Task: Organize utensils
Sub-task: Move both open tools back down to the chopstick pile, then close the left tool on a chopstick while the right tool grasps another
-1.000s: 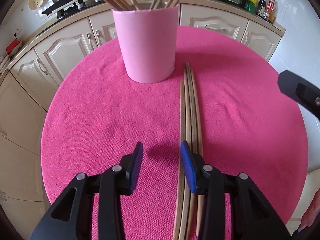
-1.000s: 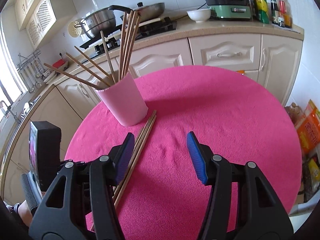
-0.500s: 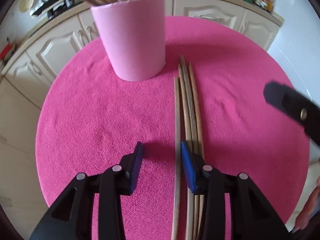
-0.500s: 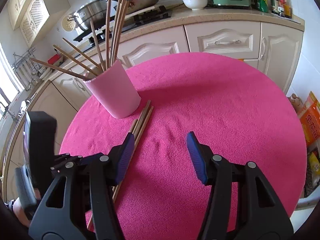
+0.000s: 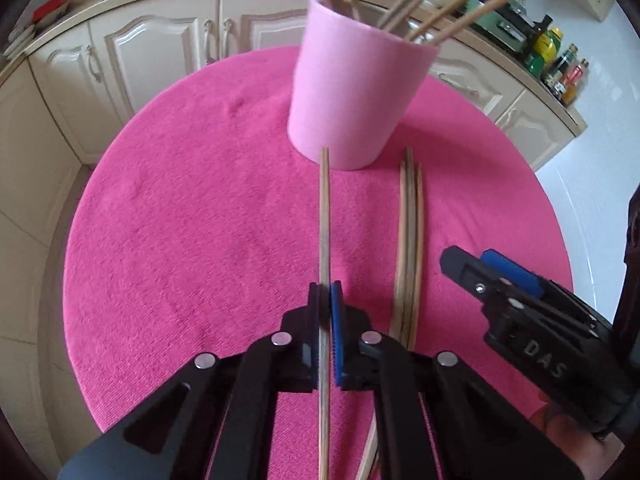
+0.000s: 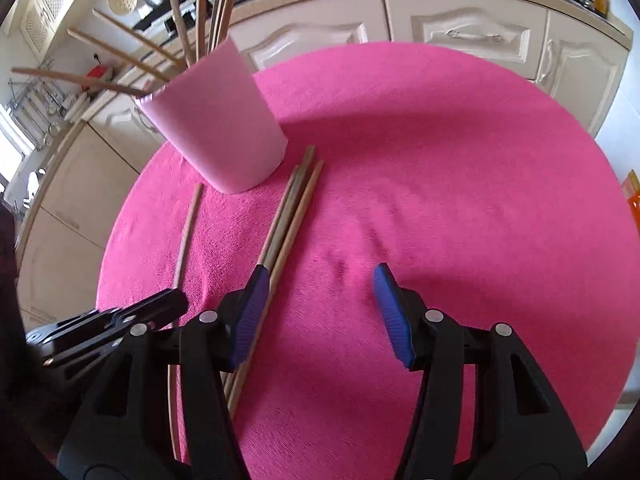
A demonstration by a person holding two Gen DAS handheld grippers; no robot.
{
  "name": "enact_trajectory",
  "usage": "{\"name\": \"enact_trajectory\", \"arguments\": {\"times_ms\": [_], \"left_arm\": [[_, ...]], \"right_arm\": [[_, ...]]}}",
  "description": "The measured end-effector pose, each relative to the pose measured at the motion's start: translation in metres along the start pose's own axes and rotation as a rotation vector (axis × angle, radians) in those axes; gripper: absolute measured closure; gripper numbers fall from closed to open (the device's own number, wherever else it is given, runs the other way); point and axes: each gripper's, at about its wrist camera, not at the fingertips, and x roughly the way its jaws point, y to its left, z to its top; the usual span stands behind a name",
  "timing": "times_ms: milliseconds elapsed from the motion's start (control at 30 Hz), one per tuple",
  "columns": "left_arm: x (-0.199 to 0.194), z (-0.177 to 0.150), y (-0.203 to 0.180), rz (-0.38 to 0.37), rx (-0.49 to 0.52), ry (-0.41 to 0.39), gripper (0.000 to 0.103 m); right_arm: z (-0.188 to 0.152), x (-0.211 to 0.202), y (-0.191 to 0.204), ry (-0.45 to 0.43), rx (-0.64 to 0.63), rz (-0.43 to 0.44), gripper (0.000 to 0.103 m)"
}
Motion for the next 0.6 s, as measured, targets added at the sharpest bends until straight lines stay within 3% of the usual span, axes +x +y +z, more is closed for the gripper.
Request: {"name": "enact_trajectory", "arguments": {"times_ms": [233,600], "left_arm": [[-0.003,0.0,0.016,0.021,-0.045,-0.004,0.097],[0.008,0.008,0.016,0.051,-0.062,0.02,0.097]], "right_arm": [[-0.003,0.014,0.021,0.054,-0.084,-0.085,0.049],[0.002,0.017,0.019,0.137,-0.123,-0.143,0.05]]}}
